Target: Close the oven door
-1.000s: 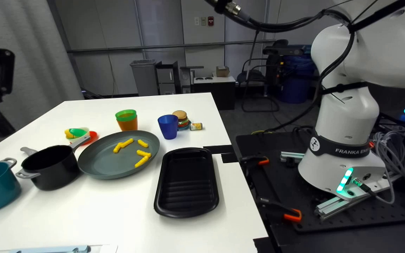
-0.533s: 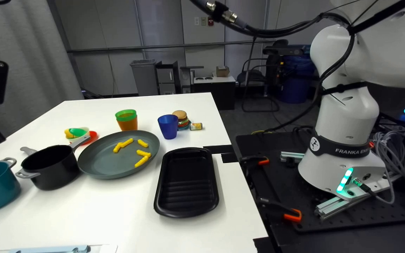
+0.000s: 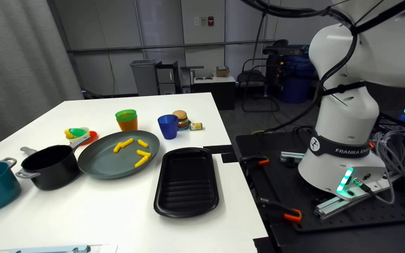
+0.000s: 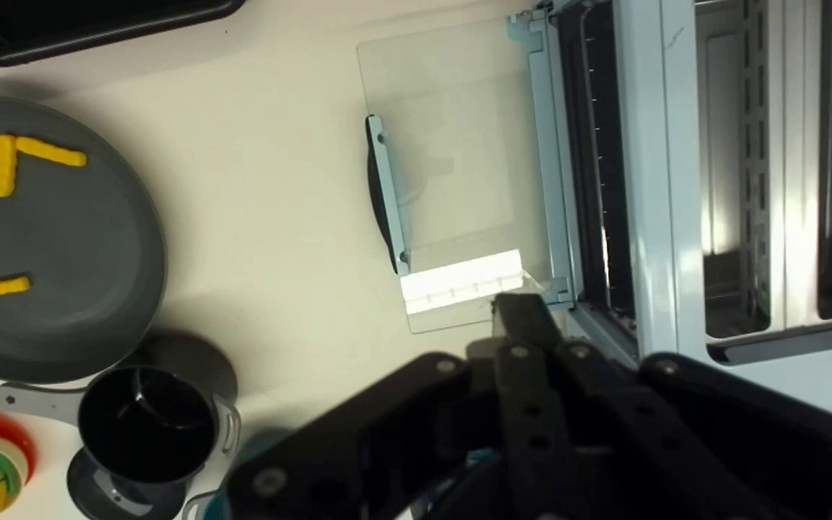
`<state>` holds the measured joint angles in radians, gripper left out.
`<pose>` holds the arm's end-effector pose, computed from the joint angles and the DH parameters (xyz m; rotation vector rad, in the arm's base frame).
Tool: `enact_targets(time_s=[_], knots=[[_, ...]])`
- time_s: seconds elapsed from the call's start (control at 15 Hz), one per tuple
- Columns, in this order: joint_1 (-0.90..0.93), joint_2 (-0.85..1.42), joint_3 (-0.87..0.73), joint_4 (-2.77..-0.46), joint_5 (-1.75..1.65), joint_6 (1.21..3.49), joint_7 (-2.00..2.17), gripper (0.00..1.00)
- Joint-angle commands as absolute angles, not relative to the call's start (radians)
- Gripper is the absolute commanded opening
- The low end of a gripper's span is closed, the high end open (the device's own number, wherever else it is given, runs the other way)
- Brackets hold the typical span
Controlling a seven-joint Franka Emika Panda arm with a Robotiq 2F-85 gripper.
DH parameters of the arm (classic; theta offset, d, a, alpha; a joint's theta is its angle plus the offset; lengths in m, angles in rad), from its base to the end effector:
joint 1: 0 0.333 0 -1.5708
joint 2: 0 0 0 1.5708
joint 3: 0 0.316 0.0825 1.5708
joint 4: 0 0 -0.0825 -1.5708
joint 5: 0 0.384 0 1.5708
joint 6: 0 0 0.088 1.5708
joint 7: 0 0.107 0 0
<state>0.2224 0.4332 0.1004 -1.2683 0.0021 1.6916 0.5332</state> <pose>0.6544 0.2046 0.5102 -3.0856 0.3404 0.0395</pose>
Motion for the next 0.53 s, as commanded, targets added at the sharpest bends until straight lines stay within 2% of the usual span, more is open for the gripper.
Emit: enact_targets(time_s=[0.0,0.47], knots=[[0.226,0.434,0.101,-1.258,0.002,1.688,0.533,0.01],[0.222,0.44,0.075,-1.291,-0.026,1.724,0.571,0.0]])
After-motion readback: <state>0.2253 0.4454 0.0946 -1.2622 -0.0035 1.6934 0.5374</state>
